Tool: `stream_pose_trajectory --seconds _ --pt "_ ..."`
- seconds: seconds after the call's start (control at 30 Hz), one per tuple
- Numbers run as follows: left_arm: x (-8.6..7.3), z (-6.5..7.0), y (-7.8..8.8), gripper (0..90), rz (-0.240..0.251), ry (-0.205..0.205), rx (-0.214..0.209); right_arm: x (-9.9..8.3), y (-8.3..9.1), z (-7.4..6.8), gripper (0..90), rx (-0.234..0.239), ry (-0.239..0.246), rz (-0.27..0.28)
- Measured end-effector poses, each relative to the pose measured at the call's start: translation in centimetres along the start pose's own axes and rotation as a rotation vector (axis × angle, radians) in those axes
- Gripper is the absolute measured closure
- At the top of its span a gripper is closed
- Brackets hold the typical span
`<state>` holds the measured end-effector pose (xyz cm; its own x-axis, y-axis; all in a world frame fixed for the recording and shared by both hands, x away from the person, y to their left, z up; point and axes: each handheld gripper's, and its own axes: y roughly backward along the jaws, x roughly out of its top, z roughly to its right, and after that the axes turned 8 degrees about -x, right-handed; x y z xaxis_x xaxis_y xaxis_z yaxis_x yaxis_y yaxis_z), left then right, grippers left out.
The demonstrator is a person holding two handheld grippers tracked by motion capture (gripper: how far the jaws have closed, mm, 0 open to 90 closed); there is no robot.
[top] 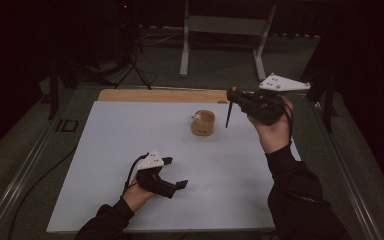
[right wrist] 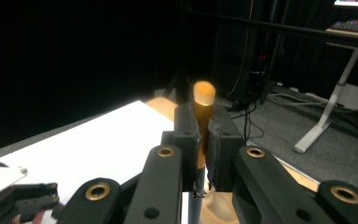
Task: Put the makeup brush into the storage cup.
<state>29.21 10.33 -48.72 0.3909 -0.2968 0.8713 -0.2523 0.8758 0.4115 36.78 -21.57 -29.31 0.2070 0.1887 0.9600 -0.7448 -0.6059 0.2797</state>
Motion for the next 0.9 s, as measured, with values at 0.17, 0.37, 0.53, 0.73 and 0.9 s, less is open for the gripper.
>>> stream_pose_trajectory --seconds 0.17,0.37,0.53,0.73,0.9 --pt "0.0 0.0 0.0 0.7 0.003 -0.004 -0.002 0.9 -0.8 0.4 84.3 -0.015 0.006 0.014" --pt "0.0 0.0 0.0 0.7 0.005 -0.004 -0.004 1.7 -1.7 0.6 84.3 -0.016 0.006 0.046" --pt "-0.1 -0.2 0.1 0.7 0.010 -0.005 -0.002 2.6 -2.9 0.6 84.4 -0.040 0.028 0.058" --pt "-0.1 -0.1 0.0 0.7 0.011 -0.009 -0.005 3.0 -4.2 0.7 84.3 -0.061 0.039 0.090" --pt "-0.1 -0.1 0.0 0.7 0.009 -0.016 -0.009 2.8 -5.2 0.7 84.3 -0.070 0.042 0.109"
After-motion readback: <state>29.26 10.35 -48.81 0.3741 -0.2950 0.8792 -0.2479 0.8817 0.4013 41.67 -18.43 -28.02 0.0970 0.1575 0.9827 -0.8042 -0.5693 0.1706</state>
